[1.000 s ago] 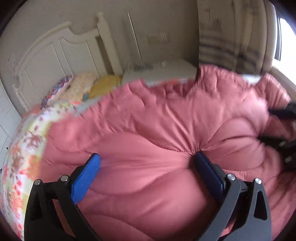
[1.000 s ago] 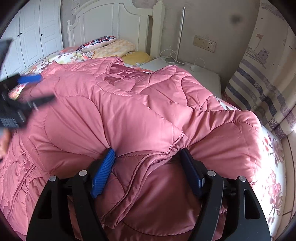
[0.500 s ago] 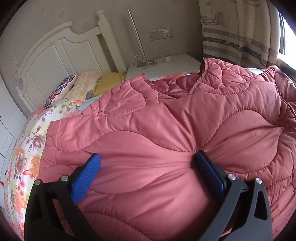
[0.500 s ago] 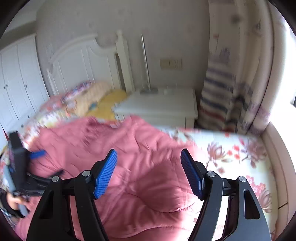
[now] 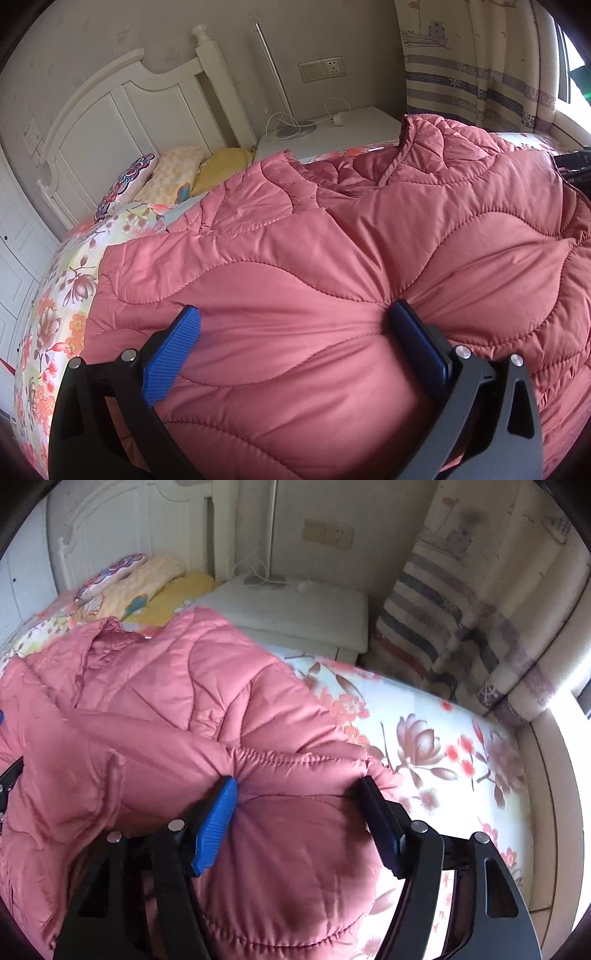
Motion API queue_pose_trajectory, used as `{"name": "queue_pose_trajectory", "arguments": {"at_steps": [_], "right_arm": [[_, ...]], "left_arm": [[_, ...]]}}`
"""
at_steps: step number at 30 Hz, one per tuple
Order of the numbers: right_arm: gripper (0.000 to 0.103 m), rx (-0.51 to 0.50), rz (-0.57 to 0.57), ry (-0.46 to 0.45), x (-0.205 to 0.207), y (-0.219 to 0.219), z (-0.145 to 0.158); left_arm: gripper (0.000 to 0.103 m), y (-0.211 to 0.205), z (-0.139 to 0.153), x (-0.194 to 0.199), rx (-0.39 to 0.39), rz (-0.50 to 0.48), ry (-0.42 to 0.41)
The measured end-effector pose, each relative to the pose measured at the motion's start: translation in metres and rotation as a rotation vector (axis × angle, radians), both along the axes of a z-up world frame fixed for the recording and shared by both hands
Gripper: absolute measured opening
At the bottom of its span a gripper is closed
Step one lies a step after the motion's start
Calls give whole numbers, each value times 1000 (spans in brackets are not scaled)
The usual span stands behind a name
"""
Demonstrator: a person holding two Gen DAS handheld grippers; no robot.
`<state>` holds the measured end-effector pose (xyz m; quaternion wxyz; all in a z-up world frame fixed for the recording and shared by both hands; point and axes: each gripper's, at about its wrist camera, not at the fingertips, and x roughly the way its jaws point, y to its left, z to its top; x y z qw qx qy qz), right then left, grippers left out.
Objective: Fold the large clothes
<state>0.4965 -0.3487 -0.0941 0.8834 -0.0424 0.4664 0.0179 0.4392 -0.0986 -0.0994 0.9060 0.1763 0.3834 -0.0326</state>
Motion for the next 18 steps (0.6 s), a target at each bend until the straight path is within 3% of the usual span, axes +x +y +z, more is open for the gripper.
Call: {"name": "queue_pose_trajectory", "arguments": {"at_steps": [3, 6, 8, 10, 11, 13, 14, 16, 18], "right_arm": [[65, -30, -48, -31, -16, -4, 22], [66, 56, -31, -154, -67, -3, 41], [72, 24, -10, -132, -87, 5, 29], [73, 15, -2, -36, -85, 7, -3], [76, 62, -15, -64, -87, 1, -10], [78, 173, -67, -18, -84, -16, -8], [78, 163, -103, -9, -85, -18, -1], [78, 76, -135, -91, -100, -11, 24], [78, 128, -128, -221, -121, -3, 47]], "left_arm": [[101, 1, 1, 0, -1, 1, 1], [101, 0, 1, -1, -3, 1, 1], [101, 0, 1, -1, -4, 2, 2], [101, -1, 2, -2, -3, 2, 1], [101, -1, 3, -2, -1, 3, 1], [101, -2, 4, -3, 2, 2, -1], [101, -1, 4, -3, 2, 2, -1], [101, -1, 4, -3, 1, 3, 0], [101, -2, 4, -4, -1, 3, 2]]}}
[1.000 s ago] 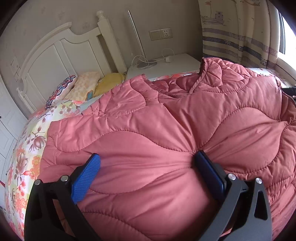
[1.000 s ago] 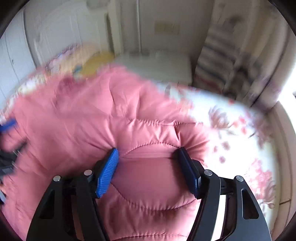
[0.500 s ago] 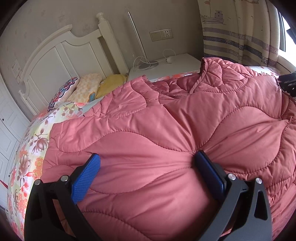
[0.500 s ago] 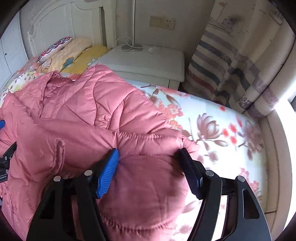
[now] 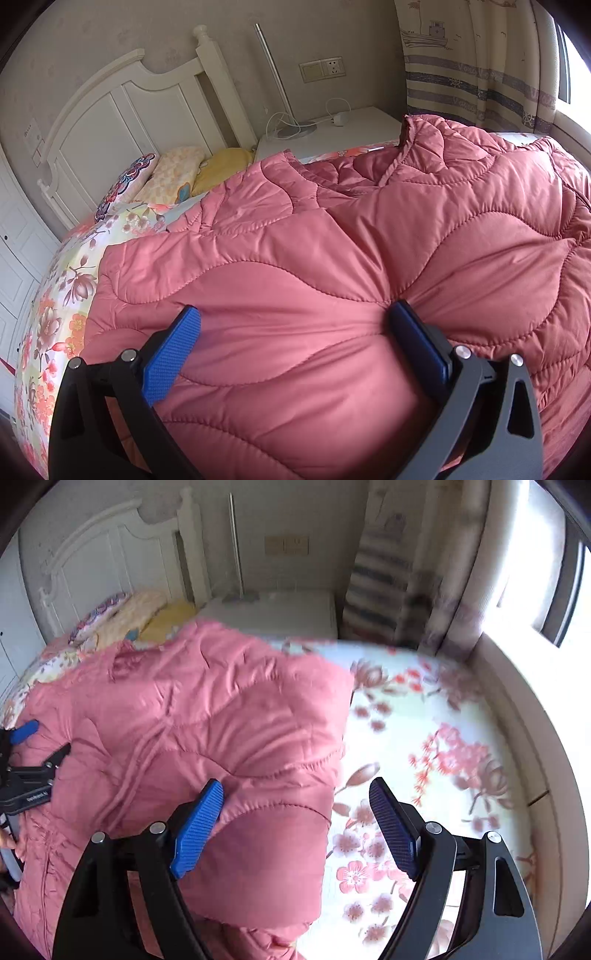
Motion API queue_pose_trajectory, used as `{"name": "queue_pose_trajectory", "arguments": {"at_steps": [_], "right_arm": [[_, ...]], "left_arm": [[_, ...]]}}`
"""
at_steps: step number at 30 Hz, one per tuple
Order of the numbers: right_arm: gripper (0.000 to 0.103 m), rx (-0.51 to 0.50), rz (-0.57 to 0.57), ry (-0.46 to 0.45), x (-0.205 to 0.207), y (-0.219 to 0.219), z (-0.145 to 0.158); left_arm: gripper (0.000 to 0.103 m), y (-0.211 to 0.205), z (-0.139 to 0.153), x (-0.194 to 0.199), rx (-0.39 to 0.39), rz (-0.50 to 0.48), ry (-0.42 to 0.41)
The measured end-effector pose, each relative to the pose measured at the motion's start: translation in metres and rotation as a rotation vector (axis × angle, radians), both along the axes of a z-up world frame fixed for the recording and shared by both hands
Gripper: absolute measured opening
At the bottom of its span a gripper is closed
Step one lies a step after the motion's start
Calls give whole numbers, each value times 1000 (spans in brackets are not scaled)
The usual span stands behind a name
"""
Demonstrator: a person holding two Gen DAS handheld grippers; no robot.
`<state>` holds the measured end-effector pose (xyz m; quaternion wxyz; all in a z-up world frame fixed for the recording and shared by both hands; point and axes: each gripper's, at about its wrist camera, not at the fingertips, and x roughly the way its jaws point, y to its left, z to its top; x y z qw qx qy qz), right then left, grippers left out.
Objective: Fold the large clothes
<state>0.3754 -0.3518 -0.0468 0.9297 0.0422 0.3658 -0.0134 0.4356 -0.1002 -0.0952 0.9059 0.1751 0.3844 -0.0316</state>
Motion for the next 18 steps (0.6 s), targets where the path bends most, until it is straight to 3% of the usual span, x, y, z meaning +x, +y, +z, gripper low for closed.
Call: {"name": "queue_pose_trajectory", "arguments": {"at_steps": [2, 4, 8, 18], "right_arm": [[78, 34, 48, -48, -9, 17, 7], [78, -17, 91, -35, -9, 41, 2], [83, -130, 170, 153, 10, 84, -52], [85, -119, 169, 129, 13, 81, -58]], "left_arm": [[101, 0, 0, 0, 3, 1, -2], [101, 0, 0, 0, 4, 1, -3], [101, 0, 0, 0, -3, 1, 0], [101, 5, 1, 4, -34, 4, 17]]}}
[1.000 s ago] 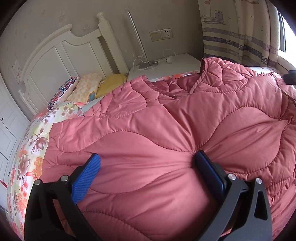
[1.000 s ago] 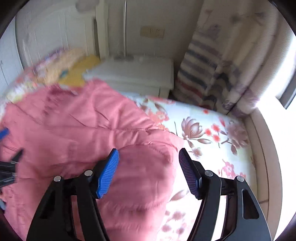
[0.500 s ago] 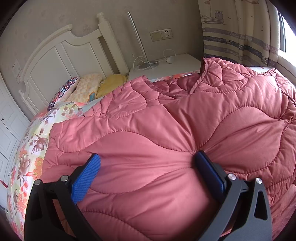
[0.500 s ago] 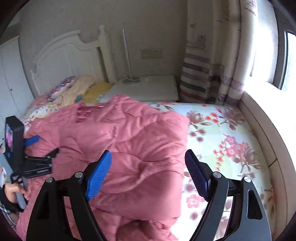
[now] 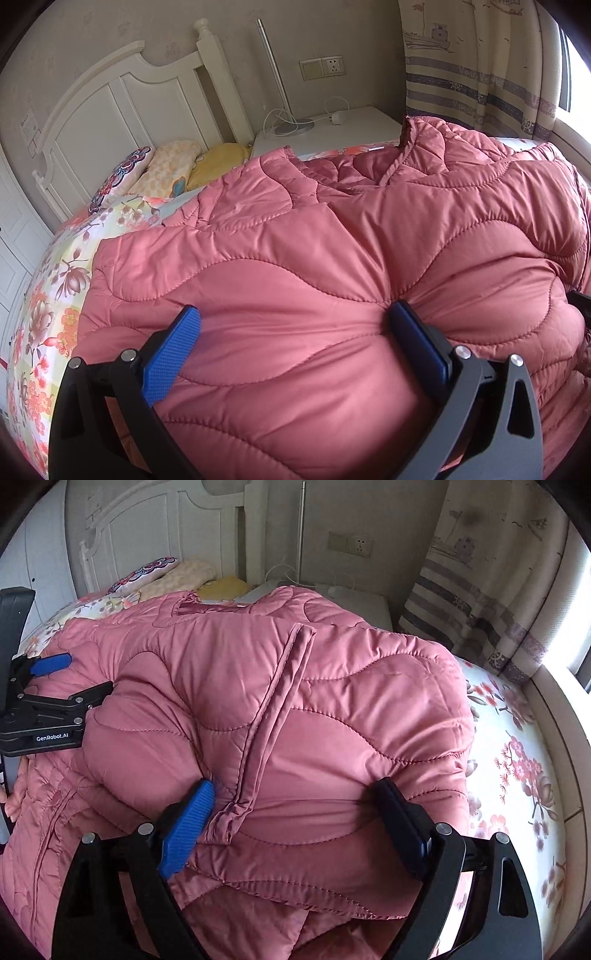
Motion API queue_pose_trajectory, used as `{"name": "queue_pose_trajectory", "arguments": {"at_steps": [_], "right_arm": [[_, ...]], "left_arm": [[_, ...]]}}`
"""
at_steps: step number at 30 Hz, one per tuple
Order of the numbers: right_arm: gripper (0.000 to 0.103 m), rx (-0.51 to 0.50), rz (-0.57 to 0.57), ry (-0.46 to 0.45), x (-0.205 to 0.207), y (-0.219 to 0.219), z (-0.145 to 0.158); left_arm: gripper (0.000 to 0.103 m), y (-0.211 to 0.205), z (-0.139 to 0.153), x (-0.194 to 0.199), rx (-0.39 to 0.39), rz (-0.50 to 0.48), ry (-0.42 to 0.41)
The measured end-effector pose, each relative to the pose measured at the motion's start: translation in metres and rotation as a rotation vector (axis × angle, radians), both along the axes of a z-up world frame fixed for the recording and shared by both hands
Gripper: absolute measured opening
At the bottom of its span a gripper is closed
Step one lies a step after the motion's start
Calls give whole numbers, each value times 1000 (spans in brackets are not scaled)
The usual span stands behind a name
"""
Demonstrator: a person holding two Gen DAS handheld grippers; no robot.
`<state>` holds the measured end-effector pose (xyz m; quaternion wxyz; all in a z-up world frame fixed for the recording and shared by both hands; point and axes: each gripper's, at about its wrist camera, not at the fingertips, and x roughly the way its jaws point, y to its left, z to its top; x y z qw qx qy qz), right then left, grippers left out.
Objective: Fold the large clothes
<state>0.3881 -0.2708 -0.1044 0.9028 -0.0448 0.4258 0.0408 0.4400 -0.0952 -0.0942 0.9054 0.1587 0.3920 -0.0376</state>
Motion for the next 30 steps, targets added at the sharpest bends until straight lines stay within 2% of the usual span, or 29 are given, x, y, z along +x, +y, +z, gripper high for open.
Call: {"name": "queue_pose_trajectory", "arguments": {"at_steps": [3, 6, 7, 9, 12, 15, 19, 23, 26, 30], "right_arm": [[86, 5, 4, 1, 1, -4, 2], [84, 7, -30, 27, -13, -11, 25], [86, 29, -37, -5, -26, -14, 41], [87, 96, -4, -80, -61, -21, 72], [88, 100, 40, -143, -125, -27, 92], [88, 41, 45, -167, -193, -32, 80], [88, 7, -19, -92, -268, -48, 36], [88, 96, -105, -93, -318, -70, 17], [88, 172, -159, -110, -339, -90, 12], [88, 249, -180, -93, -344, -99, 1]], "left_arm": [[101, 2, 2, -1, -10, -1, -2], [101, 21, 23, -7, -89, 4, 25], [101, 36, 40, -19, -156, 13, -4], [101, 60, 65, -47, -231, -18, -33], [101, 93, 84, -101, -228, -55, -75], [101, 134, 76, -177, -164, -77, -91], [101, 170, 48, -255, -87, -38, -52], [101, 191, 26, -314, -36, 17, -35], [101, 200, 17, -336, -113, 28, -26], [101, 203, 4, -337, -191, 45, 17]]}}
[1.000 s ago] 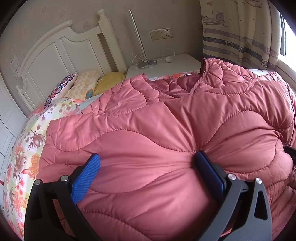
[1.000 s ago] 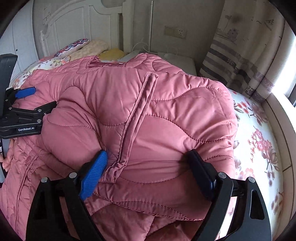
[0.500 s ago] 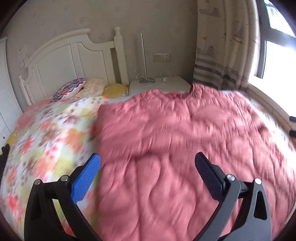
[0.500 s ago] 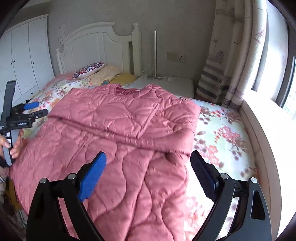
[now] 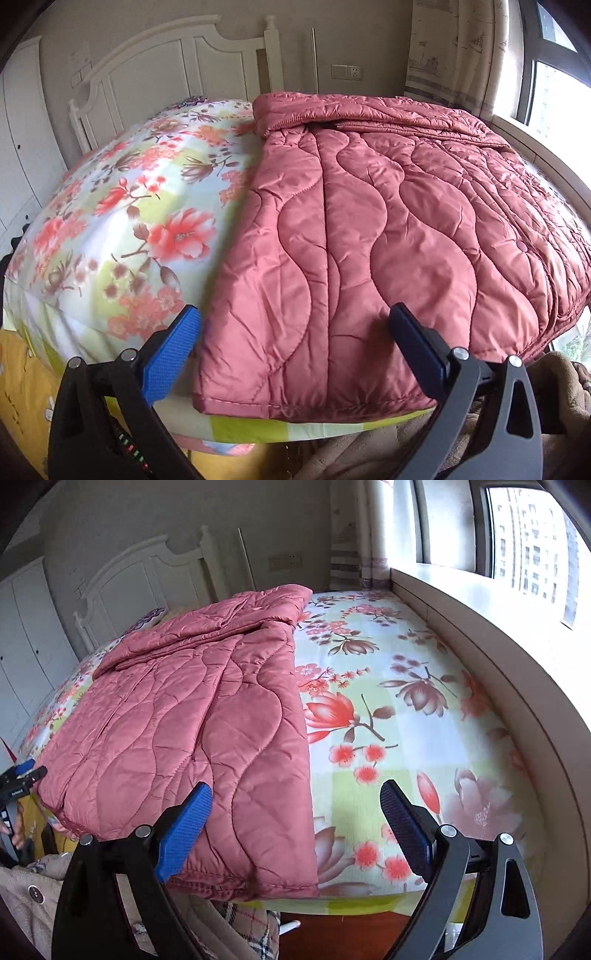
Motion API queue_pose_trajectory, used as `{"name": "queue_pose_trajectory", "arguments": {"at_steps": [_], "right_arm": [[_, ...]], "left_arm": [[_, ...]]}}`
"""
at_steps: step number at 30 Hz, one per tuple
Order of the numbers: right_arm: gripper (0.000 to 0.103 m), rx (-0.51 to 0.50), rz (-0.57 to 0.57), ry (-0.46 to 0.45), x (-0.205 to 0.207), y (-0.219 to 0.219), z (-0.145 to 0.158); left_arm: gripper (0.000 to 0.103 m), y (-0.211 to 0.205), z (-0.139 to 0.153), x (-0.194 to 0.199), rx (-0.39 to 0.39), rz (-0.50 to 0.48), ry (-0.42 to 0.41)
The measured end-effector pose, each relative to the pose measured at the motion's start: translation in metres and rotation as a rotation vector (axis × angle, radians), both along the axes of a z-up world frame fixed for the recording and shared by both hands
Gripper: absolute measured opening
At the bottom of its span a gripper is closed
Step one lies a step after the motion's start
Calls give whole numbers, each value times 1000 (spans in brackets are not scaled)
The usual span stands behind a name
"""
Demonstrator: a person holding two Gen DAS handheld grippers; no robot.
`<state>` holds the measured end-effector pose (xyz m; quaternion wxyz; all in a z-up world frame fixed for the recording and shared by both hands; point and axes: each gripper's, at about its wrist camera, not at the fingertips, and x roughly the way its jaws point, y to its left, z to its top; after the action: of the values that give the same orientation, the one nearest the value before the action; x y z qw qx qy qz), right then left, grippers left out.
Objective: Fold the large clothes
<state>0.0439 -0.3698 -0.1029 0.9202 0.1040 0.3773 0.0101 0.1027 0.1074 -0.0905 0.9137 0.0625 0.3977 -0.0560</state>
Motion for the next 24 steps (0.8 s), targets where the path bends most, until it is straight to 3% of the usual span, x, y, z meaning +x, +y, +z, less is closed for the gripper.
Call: {"name": "queue_pose_trajectory", "arguments": {"at_steps": [3, 10, 15, 24], "right_arm": [[86, 7, 28, -2, -4, 10, -4], [67, 22, 57, 4, -6, 21, -15], [62, 3, 81, 5, -5, 29, -14], [61, 5, 78, -3, -4, 31, -15]], "left_arm": [[101, 8, -3, 1, -59, 30, 10], [101, 32, -11, -1, -192, 57, 66], [98, 27, -11, -8, -152, 36, 72], [95, 24, -9, -10, -161, 28, 79]]}}
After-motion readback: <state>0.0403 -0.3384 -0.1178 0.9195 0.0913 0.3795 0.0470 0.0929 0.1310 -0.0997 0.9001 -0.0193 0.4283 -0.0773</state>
